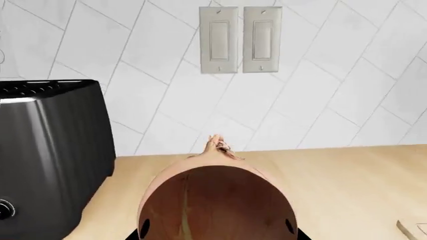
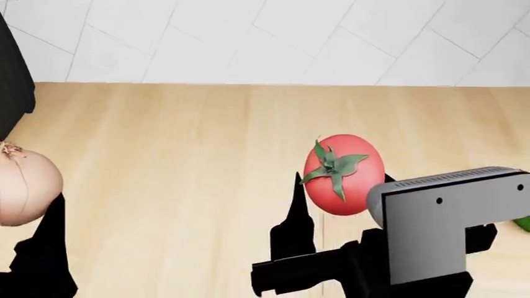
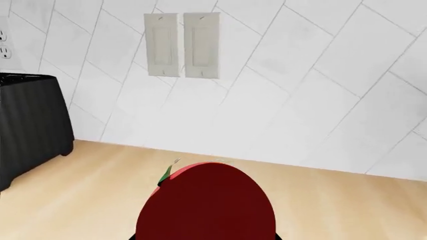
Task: Place the avocado, onion, tomato and bell pepper on the cutting board.
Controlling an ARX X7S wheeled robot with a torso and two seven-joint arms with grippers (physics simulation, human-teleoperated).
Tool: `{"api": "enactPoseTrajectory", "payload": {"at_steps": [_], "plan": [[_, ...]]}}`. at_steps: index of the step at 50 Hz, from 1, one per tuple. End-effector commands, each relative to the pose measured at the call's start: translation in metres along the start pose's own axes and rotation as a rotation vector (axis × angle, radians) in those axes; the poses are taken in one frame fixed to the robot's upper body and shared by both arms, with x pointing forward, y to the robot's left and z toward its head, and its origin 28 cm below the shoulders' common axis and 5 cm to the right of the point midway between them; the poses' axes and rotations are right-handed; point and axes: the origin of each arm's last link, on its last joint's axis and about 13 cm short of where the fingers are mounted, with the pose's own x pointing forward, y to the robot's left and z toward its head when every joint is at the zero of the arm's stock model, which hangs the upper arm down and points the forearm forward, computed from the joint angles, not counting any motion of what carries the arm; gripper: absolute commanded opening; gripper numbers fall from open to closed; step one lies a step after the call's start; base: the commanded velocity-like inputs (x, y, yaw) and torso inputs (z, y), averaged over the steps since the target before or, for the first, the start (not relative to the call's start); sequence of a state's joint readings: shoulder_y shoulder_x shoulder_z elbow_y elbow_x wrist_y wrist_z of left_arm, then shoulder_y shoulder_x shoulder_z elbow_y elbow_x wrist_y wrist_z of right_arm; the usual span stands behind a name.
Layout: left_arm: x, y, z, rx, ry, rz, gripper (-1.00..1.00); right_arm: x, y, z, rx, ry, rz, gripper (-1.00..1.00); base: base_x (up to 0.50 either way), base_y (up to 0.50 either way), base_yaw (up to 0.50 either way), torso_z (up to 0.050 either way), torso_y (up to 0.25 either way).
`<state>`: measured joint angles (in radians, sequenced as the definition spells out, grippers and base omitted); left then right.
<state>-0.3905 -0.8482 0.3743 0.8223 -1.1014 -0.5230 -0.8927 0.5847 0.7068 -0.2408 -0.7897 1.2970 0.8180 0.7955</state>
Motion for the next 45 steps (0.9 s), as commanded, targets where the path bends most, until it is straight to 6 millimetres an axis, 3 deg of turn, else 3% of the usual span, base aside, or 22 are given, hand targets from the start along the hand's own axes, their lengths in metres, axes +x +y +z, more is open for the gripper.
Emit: {"api": "enactPoseTrajectory", "payload": {"at_steps": [1,18,45], "plan": [[-0.006,-0.001,0.002,-0.057,-0.031,-0.014,-1.0,0.001,-0.002,0.001,0.012,-0.054,-0.008,-1.0,-0.11,-0.5,0.0,0.0,0.0],[-0.013,-0.002,0.004,-0.057,-0.028,-0.003,-1.0,-0.01,-0.001,0.006,0.008,-0.062,0.003,-1.0,-0.11,-0.5,0.0,0.0,0.0],[-0.013,-0.004,0.001,-0.063,-0.015,-0.004,-1.0,-0.011,-0.001,0.003,-0.005,-0.035,0.014,-1.0,-0.03,-0.47,0.0,0.0,0.0]]}}
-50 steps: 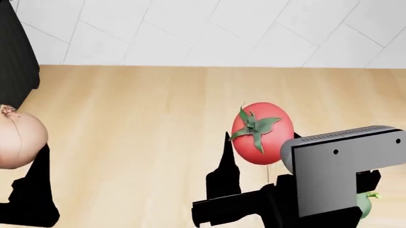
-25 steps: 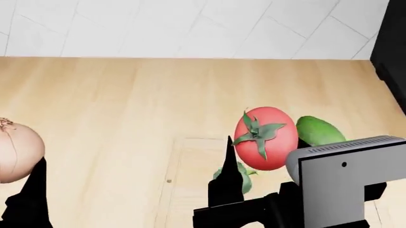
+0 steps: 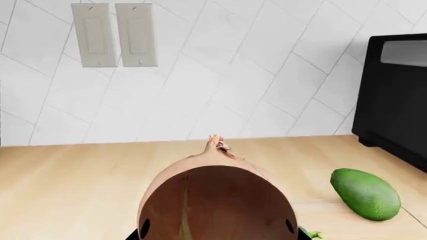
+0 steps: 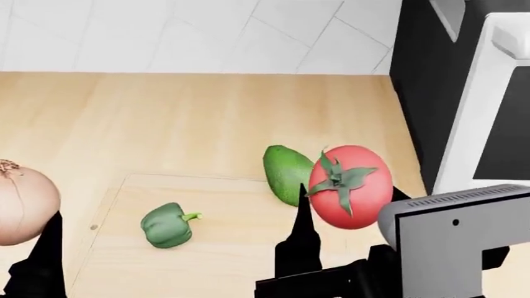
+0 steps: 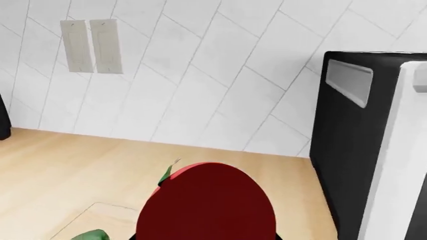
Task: Place the avocado, onion, tomato and bell pepper on the cutting board.
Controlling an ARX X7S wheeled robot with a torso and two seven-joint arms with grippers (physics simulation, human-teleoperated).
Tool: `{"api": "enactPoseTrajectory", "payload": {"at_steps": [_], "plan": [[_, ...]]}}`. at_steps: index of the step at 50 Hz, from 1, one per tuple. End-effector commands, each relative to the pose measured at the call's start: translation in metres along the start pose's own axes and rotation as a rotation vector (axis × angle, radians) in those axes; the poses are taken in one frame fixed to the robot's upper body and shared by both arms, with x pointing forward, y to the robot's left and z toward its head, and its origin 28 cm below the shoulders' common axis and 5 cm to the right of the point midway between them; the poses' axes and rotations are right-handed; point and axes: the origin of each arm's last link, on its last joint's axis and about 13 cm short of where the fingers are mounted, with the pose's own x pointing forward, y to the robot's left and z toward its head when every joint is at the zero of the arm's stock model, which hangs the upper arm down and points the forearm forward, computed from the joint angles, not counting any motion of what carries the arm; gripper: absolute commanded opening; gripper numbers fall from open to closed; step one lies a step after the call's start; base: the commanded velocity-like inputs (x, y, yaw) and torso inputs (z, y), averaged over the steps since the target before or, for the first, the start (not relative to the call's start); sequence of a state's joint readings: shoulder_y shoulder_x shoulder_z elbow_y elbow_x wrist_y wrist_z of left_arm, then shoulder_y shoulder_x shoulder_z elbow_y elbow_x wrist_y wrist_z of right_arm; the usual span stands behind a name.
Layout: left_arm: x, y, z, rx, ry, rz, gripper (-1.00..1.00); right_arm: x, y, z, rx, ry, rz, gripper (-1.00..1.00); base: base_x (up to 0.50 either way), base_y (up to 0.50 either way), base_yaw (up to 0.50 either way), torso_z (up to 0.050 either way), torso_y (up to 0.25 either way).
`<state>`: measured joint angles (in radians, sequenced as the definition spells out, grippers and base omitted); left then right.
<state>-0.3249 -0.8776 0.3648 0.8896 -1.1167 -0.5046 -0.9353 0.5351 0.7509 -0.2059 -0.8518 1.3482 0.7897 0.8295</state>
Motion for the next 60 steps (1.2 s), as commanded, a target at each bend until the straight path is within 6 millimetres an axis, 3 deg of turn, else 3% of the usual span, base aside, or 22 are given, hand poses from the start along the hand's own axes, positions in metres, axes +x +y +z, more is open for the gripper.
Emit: {"api": "enactPoseTrajectory", "payload": {"at_steps": [1,7,17,22,32,50,60], "plan": [[0.003,-0.001,0.003,-0.057,-0.033,-0.002,-1.0,0.004,-0.001,0.002,-0.013,-0.031,0.015,-1.0,0.0,0.0,0.0,0.0,0.0],[0.002,-0.001,0.002,-0.062,-0.032,0.002,-1.0,0.017,0.001,0.0,-0.047,0.024,0.104,-1.0,0.0,0.0,0.0,0.0,0.0],[0.003,-0.002,0.002,-0.064,-0.033,0.007,-1.0,0.062,-0.001,-0.011,-0.117,0.093,0.134,-1.0,0.0,0.0,0.0,0.0,0.0],[0.003,-0.002,0.003,-0.062,-0.033,0.003,-1.0,0.083,-0.007,-0.026,-0.119,0.143,0.106,-1.0,0.0,0.0,0.0,0.0,0.0],[0.004,-0.002,0.005,-0.059,-0.035,-0.002,-1.0,0.1,-0.018,-0.053,-0.071,0.247,0.063,-1.0,0.0,0.0,0.0,0.0,0.0],[-0.001,-0.001,0.005,-0.061,-0.026,0.005,-1.0,0.091,-0.013,-0.089,0.139,0.368,0.087,-1.0,0.0,0.0,0.0,0.0,0.001],[-0.002,-0.001,0.005,-0.061,-0.022,0.007,-1.0,0.087,-0.012,-0.098,0.198,0.402,0.077,-1.0,0.0,0.0,0.0,0.0,0.0]]}}
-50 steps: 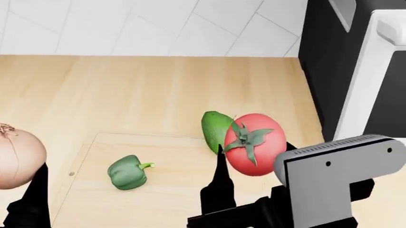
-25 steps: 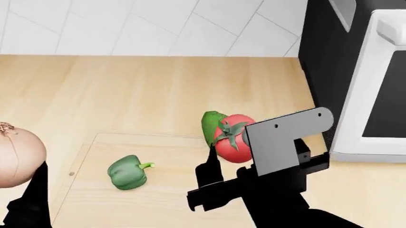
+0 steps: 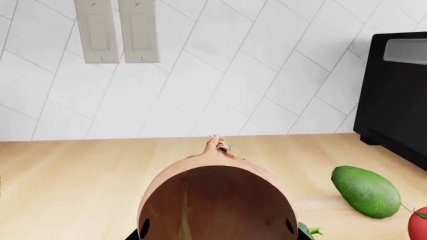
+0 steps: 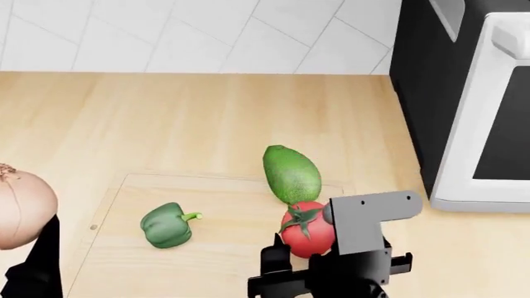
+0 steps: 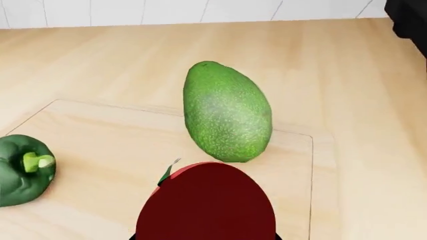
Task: Place the avocado, onion, tomato and bell pepper on the cutting board.
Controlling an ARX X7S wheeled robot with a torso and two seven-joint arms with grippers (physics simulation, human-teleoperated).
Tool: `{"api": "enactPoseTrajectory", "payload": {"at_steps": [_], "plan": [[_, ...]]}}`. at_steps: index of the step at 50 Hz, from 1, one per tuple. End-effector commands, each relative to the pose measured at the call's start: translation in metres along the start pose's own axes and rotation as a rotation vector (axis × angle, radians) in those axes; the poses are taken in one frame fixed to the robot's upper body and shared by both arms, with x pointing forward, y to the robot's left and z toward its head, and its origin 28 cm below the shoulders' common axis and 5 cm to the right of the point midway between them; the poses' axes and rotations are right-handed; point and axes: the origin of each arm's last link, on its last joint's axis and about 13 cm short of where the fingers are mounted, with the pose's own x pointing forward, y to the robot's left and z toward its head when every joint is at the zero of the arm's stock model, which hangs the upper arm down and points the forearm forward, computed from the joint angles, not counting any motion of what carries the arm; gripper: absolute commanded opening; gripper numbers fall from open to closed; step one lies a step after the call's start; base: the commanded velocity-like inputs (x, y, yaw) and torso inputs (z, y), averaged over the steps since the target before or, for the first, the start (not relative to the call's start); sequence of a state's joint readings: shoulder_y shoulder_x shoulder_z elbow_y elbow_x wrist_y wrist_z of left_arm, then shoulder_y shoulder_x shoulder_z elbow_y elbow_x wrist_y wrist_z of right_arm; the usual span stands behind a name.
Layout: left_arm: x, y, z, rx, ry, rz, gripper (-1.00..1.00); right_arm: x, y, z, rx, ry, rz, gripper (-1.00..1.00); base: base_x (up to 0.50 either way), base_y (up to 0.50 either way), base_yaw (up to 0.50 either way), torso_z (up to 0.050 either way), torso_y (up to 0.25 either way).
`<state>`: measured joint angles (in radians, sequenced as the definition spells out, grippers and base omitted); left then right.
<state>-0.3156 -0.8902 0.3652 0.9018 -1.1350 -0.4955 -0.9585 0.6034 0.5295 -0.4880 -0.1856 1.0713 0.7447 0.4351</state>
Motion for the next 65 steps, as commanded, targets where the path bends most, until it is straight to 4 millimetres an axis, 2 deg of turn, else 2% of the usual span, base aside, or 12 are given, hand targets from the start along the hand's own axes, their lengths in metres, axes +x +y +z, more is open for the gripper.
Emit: {"api": "enactPoseTrajectory", "payload": {"at_steps": [1,13,14,19,24,29,35,38,43,46,56,65], "plan": [[0.001,-0.001,0.005,-0.055,-0.032,-0.002,-1.0,0.004,-0.002,-0.009,0.081,0.007,0.02,-1.0,0.0,0.0,0.0,0.0,0.0],[0.0,0.0,0.005,-0.057,-0.029,-0.001,-1.0,0.005,-0.002,-0.013,0.118,0.038,0.022,-1.0,0.0,0.0,0.0,0.0,0.0],[0.0,0.0,0.005,-0.056,-0.029,-0.001,-1.0,0.004,-0.002,-0.012,0.114,0.038,0.02,1.0,0.0,0.0,0.0,0.0,0.0],[0.0,0.0,0.004,-0.057,-0.027,-0.001,-1.0,-0.003,0.001,-0.004,0.087,-0.005,0.01,1.0,0.0,0.0,0.0,0.0,0.0],[0.0,-0.001,0.004,-0.058,-0.023,-0.002,-1.0,-0.024,0.009,0.019,0.036,-0.122,0.001,1.0,0.0,0.0,0.0,0.0,0.0],[-0.001,-0.001,0.004,-0.058,-0.022,-0.004,-1.0,-0.053,0.017,0.046,-0.046,-0.27,-0.044,1.0,0.0,0.0,0.0,0.0,0.0],[-0.002,-0.001,0.005,-0.058,-0.026,-0.005,-1.0,-0.097,0.024,0.084,-0.129,-0.491,-0.116,1.0,0.0,0.0,0.0,0.0,0.0],[-0.001,-0.001,0.005,-0.056,-0.026,-0.013,-1.0,-0.117,0.027,0.097,-0.136,-0.565,-0.126,1.0,0.0,0.0,0.0,0.0,0.0],[0.002,-0.004,0.007,-0.022,-0.023,-0.058,-1.0,-0.137,0.03,0.108,-0.133,-0.642,-0.147,1.0,0.0,0.0,0.0,0.0,0.0],[0.01,-0.007,0.007,0.017,-0.008,-0.126,-1.0,-0.137,0.029,0.109,-0.127,-0.649,-0.153,1.0,0.0,0.0,0.0,0.0,0.0],[0.068,-0.021,0.0,0.081,0.02,-0.301,-1.0,-0.12,0.023,0.105,-0.103,-0.642,-0.169,1.0,0.0,0.0,0.0,0.0,0.0],[0.088,-0.037,-0.009,0.08,0.033,-0.398,-1.0,-0.112,0.021,0.103,-0.097,-0.644,-0.182,1.0,0.0,0.0,0.0,0.0,0.0]]}}
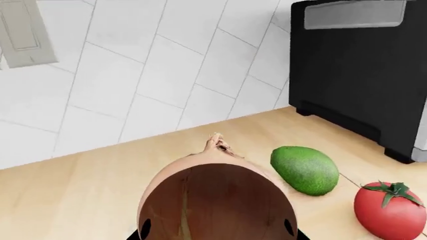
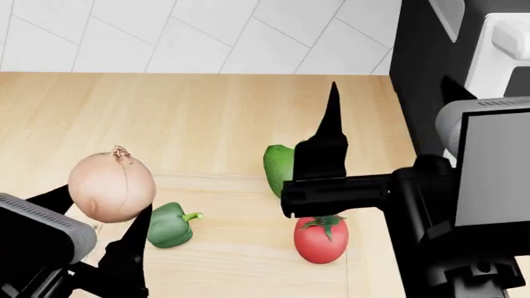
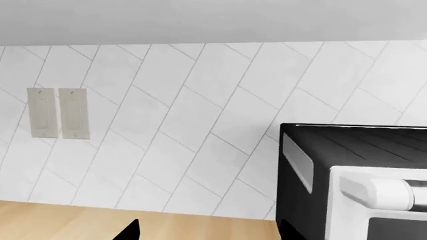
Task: Place the avocado, onion, tomato and bell pepper on the cutting board.
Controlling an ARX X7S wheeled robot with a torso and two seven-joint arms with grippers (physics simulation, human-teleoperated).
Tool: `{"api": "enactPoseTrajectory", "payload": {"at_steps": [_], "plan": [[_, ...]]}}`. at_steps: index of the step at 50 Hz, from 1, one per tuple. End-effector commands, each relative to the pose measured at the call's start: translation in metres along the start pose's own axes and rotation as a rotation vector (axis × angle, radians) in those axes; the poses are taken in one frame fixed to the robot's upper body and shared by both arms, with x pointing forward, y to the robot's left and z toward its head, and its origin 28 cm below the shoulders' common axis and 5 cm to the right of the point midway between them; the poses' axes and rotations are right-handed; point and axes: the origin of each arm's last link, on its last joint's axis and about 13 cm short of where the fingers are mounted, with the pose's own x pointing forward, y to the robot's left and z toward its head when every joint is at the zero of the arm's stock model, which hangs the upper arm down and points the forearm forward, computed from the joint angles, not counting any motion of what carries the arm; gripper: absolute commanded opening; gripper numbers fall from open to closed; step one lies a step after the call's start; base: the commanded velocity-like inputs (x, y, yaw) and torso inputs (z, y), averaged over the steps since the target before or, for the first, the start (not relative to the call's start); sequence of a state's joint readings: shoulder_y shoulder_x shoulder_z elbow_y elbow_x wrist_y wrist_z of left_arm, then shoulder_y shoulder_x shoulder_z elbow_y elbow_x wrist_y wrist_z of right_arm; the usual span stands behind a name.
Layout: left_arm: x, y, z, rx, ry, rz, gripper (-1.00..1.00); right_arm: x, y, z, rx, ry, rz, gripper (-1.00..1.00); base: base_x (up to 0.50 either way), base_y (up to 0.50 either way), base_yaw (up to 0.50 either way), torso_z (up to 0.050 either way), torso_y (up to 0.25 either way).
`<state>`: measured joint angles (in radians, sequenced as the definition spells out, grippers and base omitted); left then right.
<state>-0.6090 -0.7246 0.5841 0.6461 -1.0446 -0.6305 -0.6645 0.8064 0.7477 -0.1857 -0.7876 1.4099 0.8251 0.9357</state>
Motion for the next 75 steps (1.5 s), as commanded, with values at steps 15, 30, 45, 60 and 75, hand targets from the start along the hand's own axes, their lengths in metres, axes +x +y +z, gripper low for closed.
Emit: {"api": "enactPoseTrajectory", "payload": {"at_steps": [15,30,45,60,75], "plan": [[0.042,-0.038,-0.009,-0.036,0.005,-0.277,-1.0,0.003,-0.002,-0.003,0.034,-0.04,-0.013,1.0,0.0,0.0,0.0,0.0,0.0],[0.046,-0.05,-0.03,-0.057,0.072,-0.335,-1.0,-0.004,-0.002,-0.003,0.039,-0.023,-0.01,1.0,0.0,0.0,0.0,0.0,0.0],[0.057,-0.051,-0.069,-0.1,0.208,-0.329,-1.0,-0.01,0.0,-0.002,0.041,-0.007,-0.01,1.0,0.0,0.0,0.0,0.0,0.0],[0.051,-0.05,-0.065,-0.128,0.202,-0.33,1.0,-0.01,0.0,-0.001,0.046,-0.002,-0.006,1.0,0.0,0.0,0.0,0.0,0.0],[0.002,-0.045,0.02,-0.15,-0.058,-0.36,1.0,-0.008,0.001,-0.003,0.044,-0.003,-0.007,1.0,0.0,0.0,0.0,0.0,0.0]]}}
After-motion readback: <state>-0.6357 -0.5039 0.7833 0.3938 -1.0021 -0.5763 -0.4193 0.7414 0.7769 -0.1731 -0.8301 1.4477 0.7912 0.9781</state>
